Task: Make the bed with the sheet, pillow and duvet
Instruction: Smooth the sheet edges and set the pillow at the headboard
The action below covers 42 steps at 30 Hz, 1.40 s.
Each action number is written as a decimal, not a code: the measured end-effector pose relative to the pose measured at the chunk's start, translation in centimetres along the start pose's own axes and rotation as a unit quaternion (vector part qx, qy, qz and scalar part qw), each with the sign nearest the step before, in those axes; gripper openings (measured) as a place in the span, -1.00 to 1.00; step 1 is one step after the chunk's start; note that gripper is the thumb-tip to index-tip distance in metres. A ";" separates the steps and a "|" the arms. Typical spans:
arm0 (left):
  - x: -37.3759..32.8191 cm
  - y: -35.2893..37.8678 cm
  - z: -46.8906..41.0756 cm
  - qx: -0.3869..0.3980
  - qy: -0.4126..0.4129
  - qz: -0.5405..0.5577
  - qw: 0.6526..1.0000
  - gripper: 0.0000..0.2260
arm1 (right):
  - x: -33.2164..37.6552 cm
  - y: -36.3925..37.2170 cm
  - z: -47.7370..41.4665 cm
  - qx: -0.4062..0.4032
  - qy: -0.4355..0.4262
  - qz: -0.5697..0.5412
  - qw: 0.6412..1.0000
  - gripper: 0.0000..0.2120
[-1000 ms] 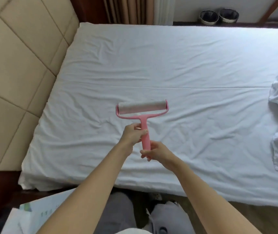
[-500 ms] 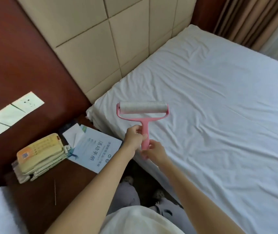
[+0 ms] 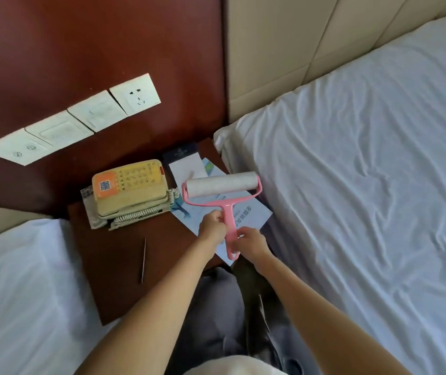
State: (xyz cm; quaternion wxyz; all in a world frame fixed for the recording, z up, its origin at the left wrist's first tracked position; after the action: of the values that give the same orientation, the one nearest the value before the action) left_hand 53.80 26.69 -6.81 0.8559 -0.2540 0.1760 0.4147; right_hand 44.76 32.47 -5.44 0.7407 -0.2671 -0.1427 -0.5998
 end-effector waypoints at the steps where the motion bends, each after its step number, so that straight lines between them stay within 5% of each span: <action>1: 0.7 -0.5 -1.6 0.007 -0.005 -0.003 1.000 -0.75 | 0.2 0.9 -1.2 0.000 0.011 0.007 1.000 -0.76; 11: 6.9 0.0 -12.4 0.076 -0.070 -0.029 0.994 -0.75 | -2.5 4.8 -10.9 0.005 0.098 0.029 0.995 -0.77; 23: 7.1 -0.2 -13.9 0.087 -0.090 -0.076 0.989 -0.77 | -3.2 4.3 -13.7 0.048 0.137 -0.010 0.989 -0.68; 29: 0.1 -2.0 -9.5 0.065 -0.057 -0.093 0.992 -0.72 | 0.7 -0.2 -9.1 -0.056 0.069 -0.040 0.995 -0.71; 33: -8.1 -1.9 -4.5 0.086 0.057 -0.056 0.993 -0.72 | 4.2 -5.4 -3.1 -0.166 -0.004 -0.055 0.984 -0.76; 42: -20.4 4.4 12.8 0.151 0.322 -0.112 0.928 -0.82 | 2.6 -16.2 16.2 -0.439 -0.099 -0.134 0.883 -0.76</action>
State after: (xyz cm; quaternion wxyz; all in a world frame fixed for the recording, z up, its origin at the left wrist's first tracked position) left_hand 39.32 23.85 12.73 0.8223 -0.2594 0.4733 0.1803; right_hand 31.53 37.28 12.85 0.4420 -0.6012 0.0287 -0.6651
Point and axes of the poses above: each hand's wrist, its own z-axis away from the middle knuckle, its own y-axis out of the palm, x = y × z, the point moved 2 cm from there along -z, towards the middle knuckle, and after that the axes turned 4 degrees about x, right-handed, at the moved point
